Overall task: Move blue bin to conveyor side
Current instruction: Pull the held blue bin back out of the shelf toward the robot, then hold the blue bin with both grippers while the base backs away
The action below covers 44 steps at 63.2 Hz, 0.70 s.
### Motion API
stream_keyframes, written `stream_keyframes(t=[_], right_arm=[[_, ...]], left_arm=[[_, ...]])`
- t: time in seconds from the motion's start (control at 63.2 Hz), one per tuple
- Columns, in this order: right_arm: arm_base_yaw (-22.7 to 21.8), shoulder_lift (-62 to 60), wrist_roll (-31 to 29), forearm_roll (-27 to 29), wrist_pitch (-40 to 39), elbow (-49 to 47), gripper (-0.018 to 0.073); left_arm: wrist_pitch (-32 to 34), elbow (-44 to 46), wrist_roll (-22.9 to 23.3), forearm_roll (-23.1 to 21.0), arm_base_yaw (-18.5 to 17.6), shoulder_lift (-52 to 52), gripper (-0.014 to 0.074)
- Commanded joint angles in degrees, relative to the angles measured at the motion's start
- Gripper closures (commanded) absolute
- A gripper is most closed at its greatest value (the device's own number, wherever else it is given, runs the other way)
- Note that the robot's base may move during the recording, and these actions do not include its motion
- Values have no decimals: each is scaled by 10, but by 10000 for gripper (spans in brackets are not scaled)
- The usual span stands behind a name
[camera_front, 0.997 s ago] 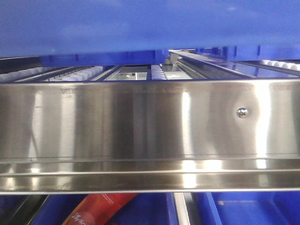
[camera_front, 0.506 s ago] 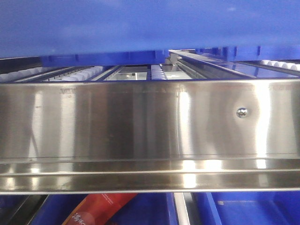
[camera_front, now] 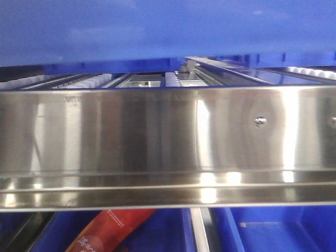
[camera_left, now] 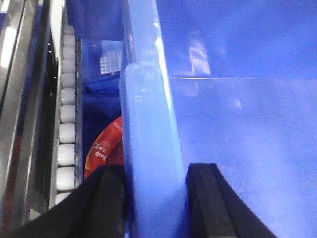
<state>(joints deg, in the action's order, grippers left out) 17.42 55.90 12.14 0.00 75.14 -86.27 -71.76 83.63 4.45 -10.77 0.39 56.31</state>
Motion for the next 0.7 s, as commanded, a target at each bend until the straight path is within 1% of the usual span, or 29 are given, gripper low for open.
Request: stream_keyframes(t=[0.0, 0.681], right_arm=[[-1, -12, -7, -23, -52, -9, 640], [-1, -12, -7, -23, -52, -9, 640]], left_arm=[[53, 7, -9, 9, -1, -12, 607], [53, 7, -9, 9, -1, -12, 607]])
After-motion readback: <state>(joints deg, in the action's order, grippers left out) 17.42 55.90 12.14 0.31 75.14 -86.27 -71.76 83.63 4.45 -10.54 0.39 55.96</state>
